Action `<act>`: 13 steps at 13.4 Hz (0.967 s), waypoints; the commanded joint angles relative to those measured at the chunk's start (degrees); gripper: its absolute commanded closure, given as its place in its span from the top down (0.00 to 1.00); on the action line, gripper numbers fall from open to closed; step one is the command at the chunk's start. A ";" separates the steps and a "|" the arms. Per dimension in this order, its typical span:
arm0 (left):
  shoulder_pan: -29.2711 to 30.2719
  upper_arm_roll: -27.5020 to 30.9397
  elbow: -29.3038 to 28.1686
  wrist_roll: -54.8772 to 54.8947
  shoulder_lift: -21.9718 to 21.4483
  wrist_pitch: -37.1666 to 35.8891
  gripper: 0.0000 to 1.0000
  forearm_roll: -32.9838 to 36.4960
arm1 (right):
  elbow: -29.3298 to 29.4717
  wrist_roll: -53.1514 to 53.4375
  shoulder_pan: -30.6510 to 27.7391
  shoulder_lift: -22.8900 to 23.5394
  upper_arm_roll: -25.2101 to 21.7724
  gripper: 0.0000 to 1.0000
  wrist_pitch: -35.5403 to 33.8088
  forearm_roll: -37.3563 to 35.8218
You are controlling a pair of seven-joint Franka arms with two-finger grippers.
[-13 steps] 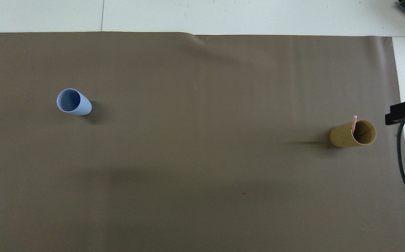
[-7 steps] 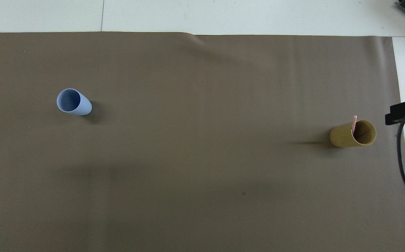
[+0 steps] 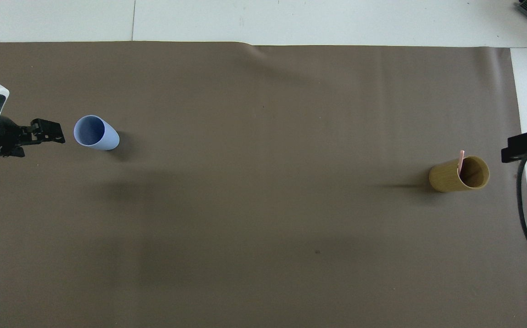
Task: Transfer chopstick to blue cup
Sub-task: 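Reach the left gripper to the blue cup and grasp it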
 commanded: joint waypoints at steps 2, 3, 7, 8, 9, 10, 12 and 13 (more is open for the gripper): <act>-0.49 0.74 -1.04 -0.55 3.09 5.42 1.00 0.10 | 0.47 -0.63 -0.58 0.05 -0.09 1.00 -0.61 -0.11; -0.49 0.74 -0.96 -0.55 4.14 6.91 1.00 0.10 | 0.47 -0.63 -0.58 0.05 -0.09 1.00 -0.61 -0.11; -0.49 0.66 -0.69 -0.46 5.99 10.25 1.00 -0.07 | 0.47 -0.63 -0.58 0.05 -0.17 1.00 -0.79 -0.11; -0.58 0.66 -0.69 -0.46 7.82 12.44 1.00 -0.16 | 0.47 -0.72 -0.58 0.05 -0.17 1.00 -0.70 -0.11; -1.10 0.66 -0.86 -0.46 8.36 13.07 1.00 -0.16 | 0.47 -0.72 -0.58 0.05 -0.09 1.00 -0.53 -0.11; -1.28 0.74 -0.95 -0.46 8.28 12.91 1.00 -0.16 | 0.47 -0.72 -0.58 0.05 -0.09 1.00 -0.61 -0.11; -1.37 0.74 -0.78 -0.46 8.37 12.90 0.36 -0.16 | 0.47 -0.81 -0.58 0.05 -0.09 1.00 -0.52 -0.11; -1.37 0.66 -0.69 -0.38 8.37 12.73 0.08 -0.16 | 0.47 -0.81 -0.49 0.05 0.00 1.00 -0.52 -0.11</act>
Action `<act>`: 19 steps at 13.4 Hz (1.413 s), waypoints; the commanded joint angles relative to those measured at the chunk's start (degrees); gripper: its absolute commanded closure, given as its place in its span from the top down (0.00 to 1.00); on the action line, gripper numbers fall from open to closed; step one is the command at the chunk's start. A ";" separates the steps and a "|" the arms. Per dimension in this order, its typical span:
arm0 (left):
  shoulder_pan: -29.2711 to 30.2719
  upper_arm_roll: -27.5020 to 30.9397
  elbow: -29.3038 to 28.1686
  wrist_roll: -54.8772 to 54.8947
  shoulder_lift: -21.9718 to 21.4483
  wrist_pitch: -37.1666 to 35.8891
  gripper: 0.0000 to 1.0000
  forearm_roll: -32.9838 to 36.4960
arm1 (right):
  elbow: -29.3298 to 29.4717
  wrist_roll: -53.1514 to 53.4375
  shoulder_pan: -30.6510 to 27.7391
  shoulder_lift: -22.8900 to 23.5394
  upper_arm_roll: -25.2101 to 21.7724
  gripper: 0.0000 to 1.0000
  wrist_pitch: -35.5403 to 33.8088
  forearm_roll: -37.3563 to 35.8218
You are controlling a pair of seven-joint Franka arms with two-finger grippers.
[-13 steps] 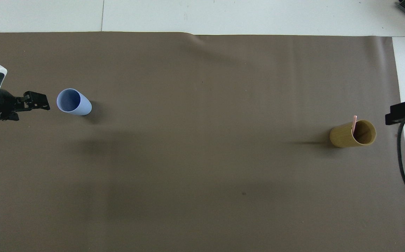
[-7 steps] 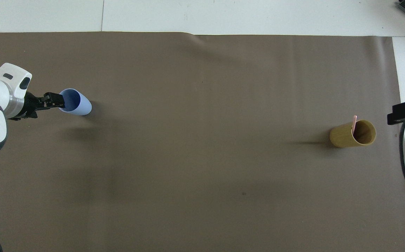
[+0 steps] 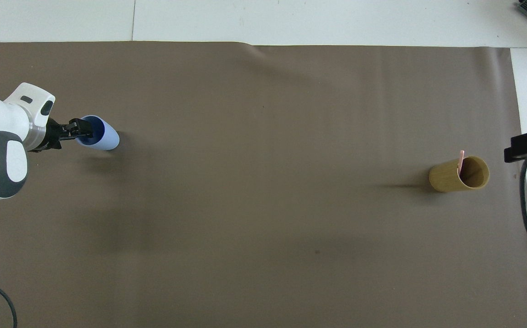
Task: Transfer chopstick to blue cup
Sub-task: 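Reach the left gripper to the blue cup and grasp it, then lift the blue cup with the left gripper and carry it toward the table center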
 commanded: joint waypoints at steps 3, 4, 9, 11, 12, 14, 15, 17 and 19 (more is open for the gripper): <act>-0.84 0.62 0.33 0.24 -0.21 0.23 0.00 -0.16 | 0.47 -0.89 -0.56 0.05 0.24 1.00 -0.52 -0.11; -0.84 0.53 0.59 0.41 -0.03 0.23 0.00 -0.16 | 0.47 -0.90 -0.56 0.05 0.24 1.00 -0.52 -0.11; -1.19 0.00 4.62 0.50 -0.99 -5.55 0.00 -0.07 | -0.05 -0.55 -0.65 -0.03 -0.02 1.00 -0.09 -0.20; -2.94 -0.09 6.91 -0.54 -3.44 -10.74 0.00 -0.16 | -1.10 -0.46 -0.65 -0.64 -0.02 1.00 1.23 -0.20; -4.08 -0.09 7.18 -1.07 -5.46 -13.28 0.00 -0.16 | -1.37 -0.63 -0.82 -0.74 -0.11 1.00 1.41 -0.20; -7.50 -0.09 7.18 -5.10 -8.72 -17.60 0.00 -0.16 | -1.63 -0.98 -1.70 -0.82 -0.11 1.00 1.41 -0.20; -10.39 -0.17 7.18 -9.04 -9.51 -18.05 0.00 -0.16 | -1.63 -0.90 -1.79 -0.91 -0.11 1.00 1.41 -0.20; -16.37 -0.17 7.18 -17.04 -9.70 -17.97 0.00 -0.16 | -1.63 -0.81 -1.70 -0.91 0.07 1.00 1.32 -0.20; -21.21 -0.17 7.18 -22.67 -10.05 -17.62 0.00 -0.16 | -1.55 -0.81 -1.79 -0.91 0.16 1.00 1.41 -0.20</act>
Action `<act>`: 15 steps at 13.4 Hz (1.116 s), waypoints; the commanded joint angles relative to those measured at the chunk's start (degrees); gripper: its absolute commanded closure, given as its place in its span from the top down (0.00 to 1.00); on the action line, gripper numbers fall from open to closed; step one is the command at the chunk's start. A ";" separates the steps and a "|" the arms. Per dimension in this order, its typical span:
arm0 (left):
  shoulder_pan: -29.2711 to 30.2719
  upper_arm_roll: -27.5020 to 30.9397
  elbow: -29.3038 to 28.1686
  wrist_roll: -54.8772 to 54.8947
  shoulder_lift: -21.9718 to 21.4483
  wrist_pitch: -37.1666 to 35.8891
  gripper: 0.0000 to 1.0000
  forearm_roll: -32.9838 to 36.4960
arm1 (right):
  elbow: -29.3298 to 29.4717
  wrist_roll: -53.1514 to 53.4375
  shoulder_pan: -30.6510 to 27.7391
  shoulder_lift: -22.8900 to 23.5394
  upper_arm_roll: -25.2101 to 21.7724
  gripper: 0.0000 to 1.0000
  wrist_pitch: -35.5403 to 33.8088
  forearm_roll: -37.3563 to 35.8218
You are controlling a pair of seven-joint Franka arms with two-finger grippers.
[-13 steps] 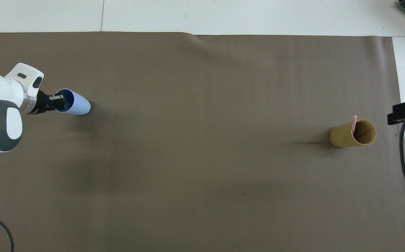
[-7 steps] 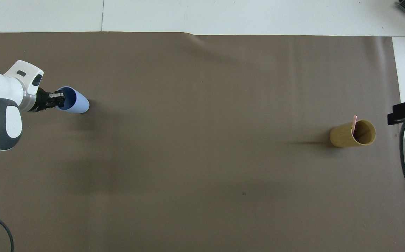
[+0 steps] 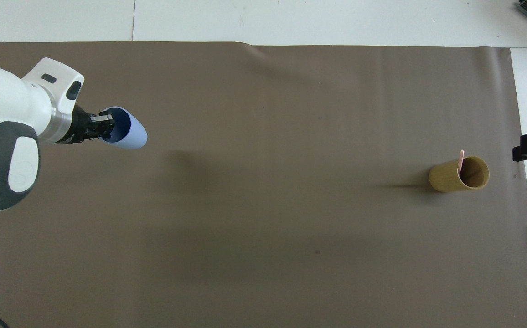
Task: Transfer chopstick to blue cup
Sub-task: 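Lift the blue cup with the left gripper and carry it toward the table center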
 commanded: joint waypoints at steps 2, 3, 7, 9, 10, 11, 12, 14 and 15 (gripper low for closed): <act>-9.37 1.08 -0.74 -9.42 -0.40 0.40 0.00 0.13 | -1.29 -0.81 -0.58 -0.91 0.48 1.00 0.99 -0.20; -12.10 1.16 -0.74 -12.49 0.30 1.02 0.00 0.65 | -1.29 -0.81 -0.67 -0.91 0.48 1.00 0.99 -0.20; -21.60 1.17 -0.65 -22.61 5.39 6.54 0.00 4.34 | -1.29 -0.81 -0.58 -0.91 0.48 1.00 0.99 -0.20; -25.38 1.17 -0.65 -26.30 7.94 8.66 0.00 6.35 | -1.29 -0.81 -0.67 -0.91 0.48 1.00 0.99 -0.20; -26.88 1.17 -0.48 -28.06 8.82 9.19 0.00 8.02 | -1.29 -0.81 -0.58 -0.91 0.56 1.00 0.64 -0.20; -27.50 1.17 -0.13 -28.51 9.70 9.63 0.00 8.47 | -1.29 -0.81 -0.58 -0.91 0.57 1.00 0.90 -0.20; -27.85 1.08 -0.04 -28.60 10.06 9.81 0.00 8.56 | -1.29 -0.81 -0.58 -0.91 0.57 1.00 0.81 -0.20; -29.34 1.16 -0.04 -28.69 11.37 11.39 0.00 8.57 | -1.29 -0.81 -0.67 -0.91 0.57 1.00 0.81 -0.20; -29.96 1.17 -0.04 -28.69 11.90 11.39 0.00 8.57 | -1.29 -0.81 -0.67 -0.91 0.57 1.00 0.81 -0.20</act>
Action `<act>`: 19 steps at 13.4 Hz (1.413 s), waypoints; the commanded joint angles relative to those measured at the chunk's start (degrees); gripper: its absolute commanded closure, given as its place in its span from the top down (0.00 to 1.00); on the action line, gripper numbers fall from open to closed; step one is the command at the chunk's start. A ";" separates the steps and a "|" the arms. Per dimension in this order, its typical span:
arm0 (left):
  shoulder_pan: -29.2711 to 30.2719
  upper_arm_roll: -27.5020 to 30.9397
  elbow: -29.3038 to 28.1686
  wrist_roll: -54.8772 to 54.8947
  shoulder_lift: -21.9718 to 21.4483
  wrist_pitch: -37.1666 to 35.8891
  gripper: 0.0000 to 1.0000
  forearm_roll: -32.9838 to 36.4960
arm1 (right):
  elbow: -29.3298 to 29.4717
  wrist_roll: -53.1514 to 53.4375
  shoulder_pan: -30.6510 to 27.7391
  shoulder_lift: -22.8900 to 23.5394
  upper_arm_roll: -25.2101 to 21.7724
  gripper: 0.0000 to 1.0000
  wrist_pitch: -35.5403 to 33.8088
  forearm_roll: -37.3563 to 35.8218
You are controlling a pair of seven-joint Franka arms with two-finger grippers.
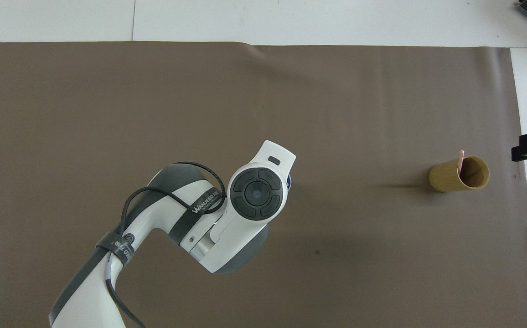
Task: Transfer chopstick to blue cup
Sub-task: 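Lift the blue cup with the left gripper and carry it toward the table center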
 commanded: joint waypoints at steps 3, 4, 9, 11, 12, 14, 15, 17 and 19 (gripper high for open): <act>-2.23 1.20 0.53 -1.75 2.25 1.87 0.00 2.35 | -1.29 -0.90 -0.58 -0.91 0.57 1.00 0.81 -0.20; -2.32 1.20 0.53 -2.80 3.83 3.27 0.00 2.97 | -1.29 -0.98 -0.67 -0.91 0.48 1.00 0.99 -0.11; -3.20 1.29 5.63 -5.54 6.74 2.32 0.56 5.08 | -1.90 -0.72 -0.76 -1.18 0.13 1.00 2.21 -0.29; -2.59 1.38 5.72 -5.19 5.96 0.57 1.00 5.26 | -3.13 -0.90 -0.85 -1.26 -0.05 1.00 3.80 -0.38; -2.41 1.55 5.89 -5.01 4.47 -0.92 1.00 5.26 | -3.39 -0.98 -0.85 -1.26 -0.05 1.00 3.98 -0.72; -2.15 1.99 6.68 -4.83 1.22 -3.90 1.00 5.17 | -5.32 -0.98 -0.85 -0.83 -0.05 1.00 5.81 -1.34; -1.62 2.08 6.68 -4.31 -0.27 -4.88 1.00 5.17 | -7.68 -0.98 -0.85 -1.00 -0.14 1.00 8.61 -1.52; 1.09 2.08 6.68 -3.52 -3.70 -6.37 1.00 5.08 | -10.77 -0.90 -0.67 -0.30 -0.05 1.00 12.22 -3.35; 4.52 2.08 6.68 1.03 -7.22 -9.44 1.00 4.47 | -13.93 -0.90 -0.32 1.10 -0.05 1.00 15.56 -5.12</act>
